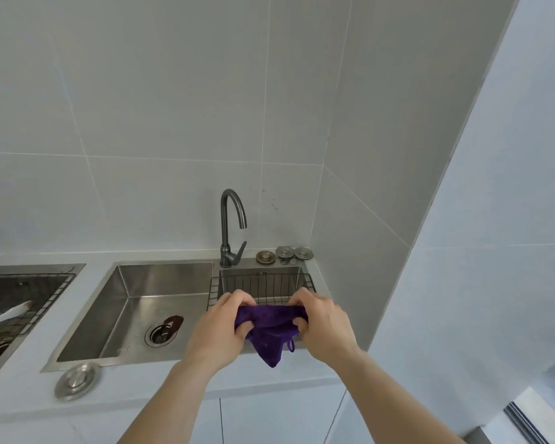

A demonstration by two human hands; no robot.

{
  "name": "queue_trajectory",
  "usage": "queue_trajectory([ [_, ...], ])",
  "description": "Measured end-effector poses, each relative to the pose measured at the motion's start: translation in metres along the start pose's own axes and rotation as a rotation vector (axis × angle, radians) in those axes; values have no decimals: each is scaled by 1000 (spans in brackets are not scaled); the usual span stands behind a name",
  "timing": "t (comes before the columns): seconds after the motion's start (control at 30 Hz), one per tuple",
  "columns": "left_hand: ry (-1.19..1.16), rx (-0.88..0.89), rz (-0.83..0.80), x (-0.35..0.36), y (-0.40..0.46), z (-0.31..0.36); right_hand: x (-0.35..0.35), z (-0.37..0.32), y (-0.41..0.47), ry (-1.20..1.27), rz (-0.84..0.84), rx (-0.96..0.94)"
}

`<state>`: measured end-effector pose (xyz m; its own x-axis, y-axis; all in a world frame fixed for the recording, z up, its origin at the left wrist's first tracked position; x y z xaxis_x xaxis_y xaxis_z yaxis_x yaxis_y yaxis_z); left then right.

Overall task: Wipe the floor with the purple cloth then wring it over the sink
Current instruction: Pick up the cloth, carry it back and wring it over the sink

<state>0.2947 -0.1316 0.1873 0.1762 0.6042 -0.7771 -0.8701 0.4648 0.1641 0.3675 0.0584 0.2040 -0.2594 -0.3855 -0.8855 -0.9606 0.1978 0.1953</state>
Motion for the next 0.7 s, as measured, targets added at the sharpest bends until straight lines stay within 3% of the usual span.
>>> queue_trajectory([
  [0.43,132,-188,-118,85,175,-72,96,101,180,115,-193,84],
  [0.7,257,-239,-141,129,253,-117,151,150,263,35,-323,122],
])
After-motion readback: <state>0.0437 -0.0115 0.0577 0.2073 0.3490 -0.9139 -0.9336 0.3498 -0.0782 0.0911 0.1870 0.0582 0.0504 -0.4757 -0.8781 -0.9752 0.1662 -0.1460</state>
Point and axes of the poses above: each hand's wrist, its own y-axis towards the middle knuckle, its own x-axis out of the palm, z = x × y, the point moved 2 cm from there along y, towards the middle knuckle, and after that the axes turned 2 degrees about y, right-handed, at the moved point
